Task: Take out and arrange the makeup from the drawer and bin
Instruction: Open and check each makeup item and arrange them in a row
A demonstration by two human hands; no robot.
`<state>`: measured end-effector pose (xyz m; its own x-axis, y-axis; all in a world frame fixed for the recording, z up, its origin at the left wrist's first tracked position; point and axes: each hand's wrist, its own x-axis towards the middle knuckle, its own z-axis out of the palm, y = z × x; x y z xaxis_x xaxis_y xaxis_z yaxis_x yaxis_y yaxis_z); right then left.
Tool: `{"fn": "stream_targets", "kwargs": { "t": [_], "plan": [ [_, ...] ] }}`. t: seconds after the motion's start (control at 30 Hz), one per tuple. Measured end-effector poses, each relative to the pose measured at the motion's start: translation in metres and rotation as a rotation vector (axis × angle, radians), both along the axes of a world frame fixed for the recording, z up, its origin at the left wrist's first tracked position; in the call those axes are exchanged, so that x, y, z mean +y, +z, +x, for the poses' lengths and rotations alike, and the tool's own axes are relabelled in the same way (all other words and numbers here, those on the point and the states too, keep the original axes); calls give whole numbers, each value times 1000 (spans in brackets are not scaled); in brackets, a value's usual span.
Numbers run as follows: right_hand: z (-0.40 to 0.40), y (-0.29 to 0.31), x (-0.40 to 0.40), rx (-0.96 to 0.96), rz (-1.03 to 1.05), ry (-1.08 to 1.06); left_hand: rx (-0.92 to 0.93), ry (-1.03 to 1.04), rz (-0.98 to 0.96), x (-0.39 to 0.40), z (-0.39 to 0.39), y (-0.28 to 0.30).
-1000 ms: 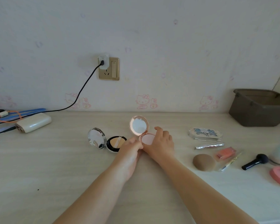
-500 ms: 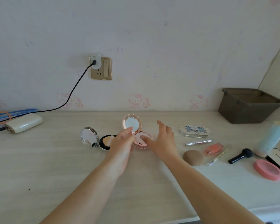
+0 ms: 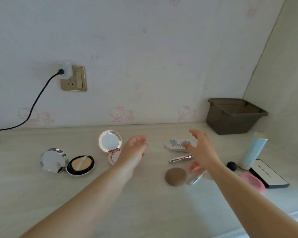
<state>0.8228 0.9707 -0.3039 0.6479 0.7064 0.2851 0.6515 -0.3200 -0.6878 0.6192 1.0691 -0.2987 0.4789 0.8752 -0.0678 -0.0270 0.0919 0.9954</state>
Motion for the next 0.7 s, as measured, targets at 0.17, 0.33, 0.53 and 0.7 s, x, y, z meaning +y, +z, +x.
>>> {"fn": "stream_targets", "kwargs": {
  "t": [0.17, 0.33, 0.53, 0.7],
  "plan": [
    [35, -4, 8, -132, -207, 81, 138, -98, 93, 11, 49, -6],
    [53, -6, 27, -138, -409, 283, 182, -119, 112, 18, 88, -15],
    [67, -8, 41, -72, -502, 357, 177, -133, 129, 28, 109, -23],
    [63, -5, 42, -101, -441, 337, 149, -101, 128, 31, 105, -26]
  ]
}}
